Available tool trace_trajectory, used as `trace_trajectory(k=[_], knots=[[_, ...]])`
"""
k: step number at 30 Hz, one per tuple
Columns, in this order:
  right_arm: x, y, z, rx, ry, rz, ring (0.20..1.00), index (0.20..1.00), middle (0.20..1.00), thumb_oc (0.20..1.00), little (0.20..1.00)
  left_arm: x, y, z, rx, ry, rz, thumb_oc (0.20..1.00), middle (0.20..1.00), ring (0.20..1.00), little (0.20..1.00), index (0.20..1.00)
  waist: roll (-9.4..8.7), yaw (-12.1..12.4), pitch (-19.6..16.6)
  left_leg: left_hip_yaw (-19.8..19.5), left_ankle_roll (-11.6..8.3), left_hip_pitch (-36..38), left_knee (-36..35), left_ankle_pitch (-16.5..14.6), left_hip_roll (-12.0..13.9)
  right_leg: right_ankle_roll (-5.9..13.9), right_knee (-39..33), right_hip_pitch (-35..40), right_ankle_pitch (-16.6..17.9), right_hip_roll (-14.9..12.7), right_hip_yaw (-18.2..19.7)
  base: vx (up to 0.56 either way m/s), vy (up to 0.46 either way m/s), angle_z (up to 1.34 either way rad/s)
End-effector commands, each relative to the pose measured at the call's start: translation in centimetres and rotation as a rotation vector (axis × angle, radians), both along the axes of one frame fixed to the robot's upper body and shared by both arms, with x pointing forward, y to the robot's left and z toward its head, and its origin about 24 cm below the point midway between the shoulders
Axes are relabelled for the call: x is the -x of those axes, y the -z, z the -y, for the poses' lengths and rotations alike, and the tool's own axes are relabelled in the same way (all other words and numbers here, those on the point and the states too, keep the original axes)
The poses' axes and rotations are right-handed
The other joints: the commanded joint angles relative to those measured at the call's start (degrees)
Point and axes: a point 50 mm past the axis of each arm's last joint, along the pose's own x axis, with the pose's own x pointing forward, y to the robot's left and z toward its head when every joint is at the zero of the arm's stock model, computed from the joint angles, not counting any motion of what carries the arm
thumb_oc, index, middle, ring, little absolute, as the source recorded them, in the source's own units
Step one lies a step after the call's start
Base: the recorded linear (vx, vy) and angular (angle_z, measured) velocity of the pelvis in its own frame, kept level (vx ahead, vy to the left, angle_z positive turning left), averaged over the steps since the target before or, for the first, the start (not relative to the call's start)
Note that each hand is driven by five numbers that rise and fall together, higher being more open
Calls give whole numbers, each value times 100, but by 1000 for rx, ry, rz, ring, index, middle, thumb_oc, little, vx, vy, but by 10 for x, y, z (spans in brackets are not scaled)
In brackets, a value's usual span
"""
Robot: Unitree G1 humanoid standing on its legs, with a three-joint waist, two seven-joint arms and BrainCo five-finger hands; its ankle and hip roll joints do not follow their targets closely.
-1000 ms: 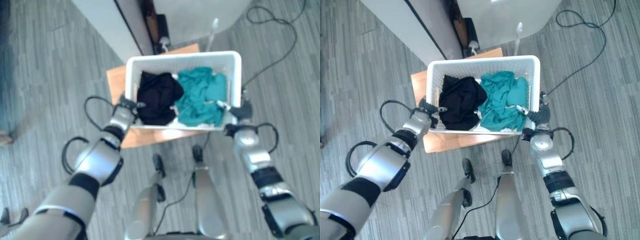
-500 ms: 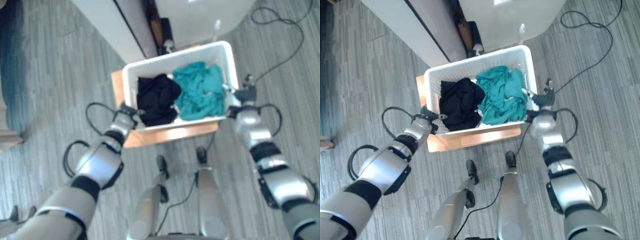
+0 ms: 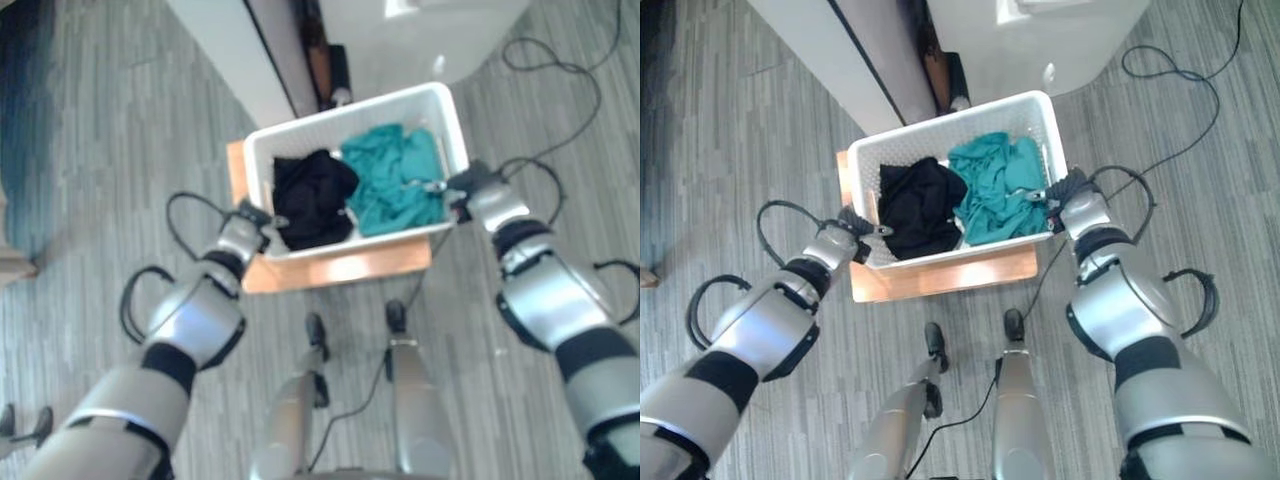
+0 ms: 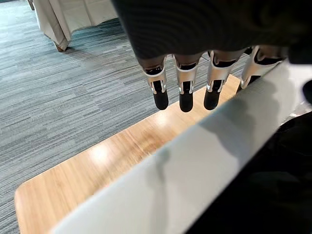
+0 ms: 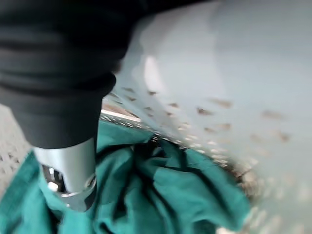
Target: Grab the laundry basket,head to the washer,open it,put in the laundry and shut it.
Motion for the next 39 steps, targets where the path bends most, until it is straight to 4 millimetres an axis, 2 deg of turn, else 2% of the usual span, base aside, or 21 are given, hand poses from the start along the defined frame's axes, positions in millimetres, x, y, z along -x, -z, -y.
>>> trace_trajectory(k=[1, 16, 26, 39], knots=[[6, 14, 3, 48, 32, -122, 1000, 1000, 1000, 1000, 1000, -12, -47, -4, -49, -16, 78, 1000, 1000, 1000, 1000, 1000, -191, 65, 225, -306, -291, -174, 763, -566, 278, 377, -476, 183, 156, -306, -159, 0, 0, 0], [6, 4, 9, 77, 47, -117, 1000, 1000, 1000, 1000, 1000, -13, -53, -1, -60, 4, 75, 1000, 1000, 1000, 1000, 1000, -165, 70, 297, -316, -287, -212, 700, -499, 264, 377, -483, 127, 184, -297, -147, 0, 0, 0], [-1, -14, 0, 22, 45, -1, 1000, 1000, 1000, 1000, 1000, -12, -50, -8, -53, -21, 75, 1000, 1000, 1000, 1000, 1000, -168, 83, 341, -300, -275, -249, 721, -512, 267, 376, -455, 90, 187, -285, -142, 0, 0, 0], [-2, -33, 4, -21, 62, 50, 1000, 1000, 1000, 1000, 1000, -12, -52, -14, -63, -33, 73, 1000, 1000, 1000, 1000, 1000, -204, 117, 345, -347, -265, -299, 754, -517, 260, 360, -428, 53, 186, -268, -145, 0, 0, 0]])
